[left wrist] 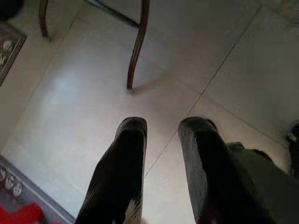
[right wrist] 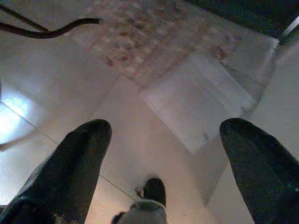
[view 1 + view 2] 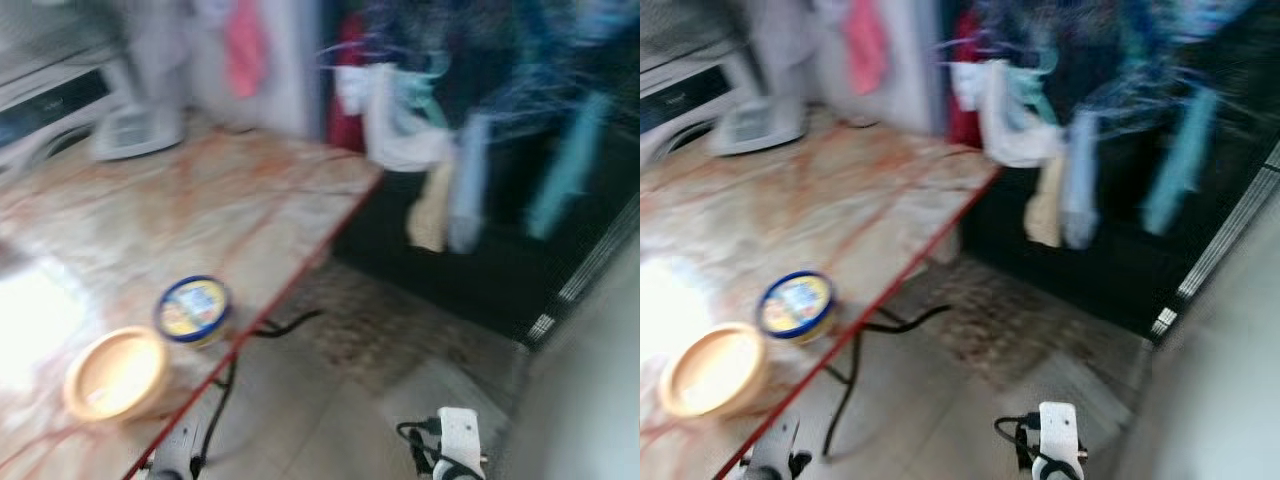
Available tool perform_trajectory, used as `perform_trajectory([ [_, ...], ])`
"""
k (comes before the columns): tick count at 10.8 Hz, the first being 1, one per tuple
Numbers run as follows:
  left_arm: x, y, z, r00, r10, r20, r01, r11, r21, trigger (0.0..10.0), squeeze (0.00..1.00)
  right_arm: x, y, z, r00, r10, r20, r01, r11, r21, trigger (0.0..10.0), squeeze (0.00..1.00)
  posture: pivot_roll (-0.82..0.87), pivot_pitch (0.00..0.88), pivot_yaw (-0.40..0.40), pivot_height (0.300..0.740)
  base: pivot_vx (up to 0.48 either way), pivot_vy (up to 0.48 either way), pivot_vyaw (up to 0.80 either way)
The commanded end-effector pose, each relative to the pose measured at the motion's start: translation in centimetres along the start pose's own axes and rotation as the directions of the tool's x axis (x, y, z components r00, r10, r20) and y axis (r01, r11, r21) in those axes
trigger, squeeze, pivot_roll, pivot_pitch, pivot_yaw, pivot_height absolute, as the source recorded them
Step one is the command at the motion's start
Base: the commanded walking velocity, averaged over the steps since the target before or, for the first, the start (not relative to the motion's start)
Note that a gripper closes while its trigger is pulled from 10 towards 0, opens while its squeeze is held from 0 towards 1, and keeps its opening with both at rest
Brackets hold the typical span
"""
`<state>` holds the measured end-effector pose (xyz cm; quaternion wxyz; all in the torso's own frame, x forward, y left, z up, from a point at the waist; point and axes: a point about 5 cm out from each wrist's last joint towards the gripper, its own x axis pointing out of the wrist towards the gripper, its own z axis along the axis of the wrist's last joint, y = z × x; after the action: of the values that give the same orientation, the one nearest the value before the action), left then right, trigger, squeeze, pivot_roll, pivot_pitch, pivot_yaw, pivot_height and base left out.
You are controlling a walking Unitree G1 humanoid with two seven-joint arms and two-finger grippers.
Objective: Restocking fridge
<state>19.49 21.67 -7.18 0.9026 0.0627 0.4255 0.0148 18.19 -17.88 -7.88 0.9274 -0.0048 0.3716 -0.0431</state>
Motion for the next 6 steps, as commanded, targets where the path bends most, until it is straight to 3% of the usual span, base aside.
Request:
perform_trajectory([
  [1,-0.11,0.47,-0.33,1.0,0.008,-0.01,-0.008,1.0,0.008,10.0,0.0,-0.01,0.31,-0.11,1.0,0.009,-0.008,-0.009,1.0,0.007,10.0,0.0,-0.18,0.038,0.106,0.74,0.0,0.0,0.0],
  [6,-0.11,0.41,-0.33,1.0,0.005,-0.007,-0.005,1.0,0.007,10.0,0.0,-0.11,0.33,-0.43,1.0,0.023,-0.021,-0.023,1.0,-0.001,10.0,0.0,-0.18,0.047,0.104,0.74,0.0,0.0,0.0],
])
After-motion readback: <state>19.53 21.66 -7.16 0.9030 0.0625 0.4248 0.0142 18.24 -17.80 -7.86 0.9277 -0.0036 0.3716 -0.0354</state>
